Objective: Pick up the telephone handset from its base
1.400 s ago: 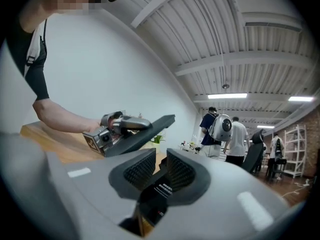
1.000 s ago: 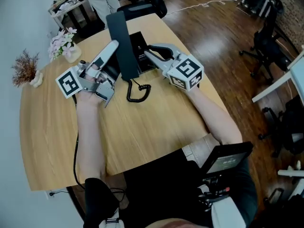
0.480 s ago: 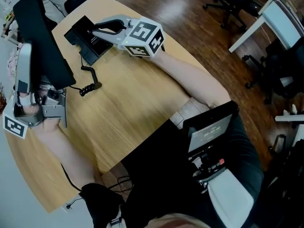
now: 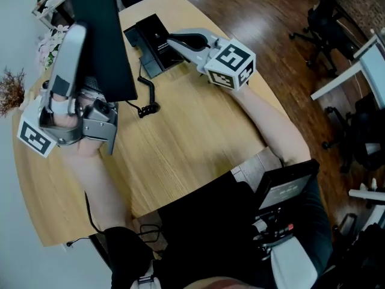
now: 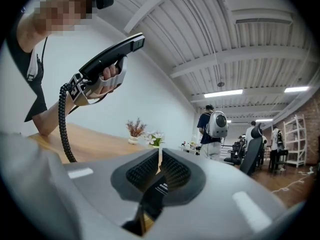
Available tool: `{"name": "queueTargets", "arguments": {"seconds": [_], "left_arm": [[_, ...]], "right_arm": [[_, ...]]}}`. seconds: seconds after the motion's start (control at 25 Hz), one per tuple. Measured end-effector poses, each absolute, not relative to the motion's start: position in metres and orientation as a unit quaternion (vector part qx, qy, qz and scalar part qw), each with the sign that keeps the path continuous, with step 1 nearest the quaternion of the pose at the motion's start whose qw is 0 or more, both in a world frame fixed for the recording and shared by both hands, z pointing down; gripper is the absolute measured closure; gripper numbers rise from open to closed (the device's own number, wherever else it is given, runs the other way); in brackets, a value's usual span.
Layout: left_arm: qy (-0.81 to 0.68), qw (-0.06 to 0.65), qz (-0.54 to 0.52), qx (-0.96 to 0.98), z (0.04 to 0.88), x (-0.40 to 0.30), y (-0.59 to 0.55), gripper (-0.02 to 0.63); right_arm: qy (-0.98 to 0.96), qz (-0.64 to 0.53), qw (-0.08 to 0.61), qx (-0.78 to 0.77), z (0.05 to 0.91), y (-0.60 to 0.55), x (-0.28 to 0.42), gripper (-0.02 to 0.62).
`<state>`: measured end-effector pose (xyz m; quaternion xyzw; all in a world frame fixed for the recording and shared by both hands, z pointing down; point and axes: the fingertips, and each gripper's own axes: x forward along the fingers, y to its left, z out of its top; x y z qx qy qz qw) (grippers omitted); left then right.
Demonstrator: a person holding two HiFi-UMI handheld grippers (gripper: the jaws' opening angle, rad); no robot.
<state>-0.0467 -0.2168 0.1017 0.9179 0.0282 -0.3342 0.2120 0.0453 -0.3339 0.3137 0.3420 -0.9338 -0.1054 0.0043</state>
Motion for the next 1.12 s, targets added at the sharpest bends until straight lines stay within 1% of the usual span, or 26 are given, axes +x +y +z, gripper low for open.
{"name": "queueTargets", "arguments": {"seconds": [0.12, 0.6, 1.12], "left_arm": [[0.024, 0.215, -0.335, 0.917, 0.102, -0.046, -0.217, 0.529], [0.007, 0.220, -0.327, 0.919, 0.106, -0.048, -0.222, 0.529], [0.000, 0.223, -0.321, 0.921, 0.108, -0.047, -0.224, 0.529]], "right_arm": [[-0.932, -0.105, 0.008, 0.346, 0.314, -0.332, 0.050, 0.592], [-0.931, -0.118, 0.030, 0.345, 0.317, -0.333, 0.044, 0.592], [-0.931, -0.116, 0.034, 0.344, 0.314, -0.331, 0.041, 0.592]]}}
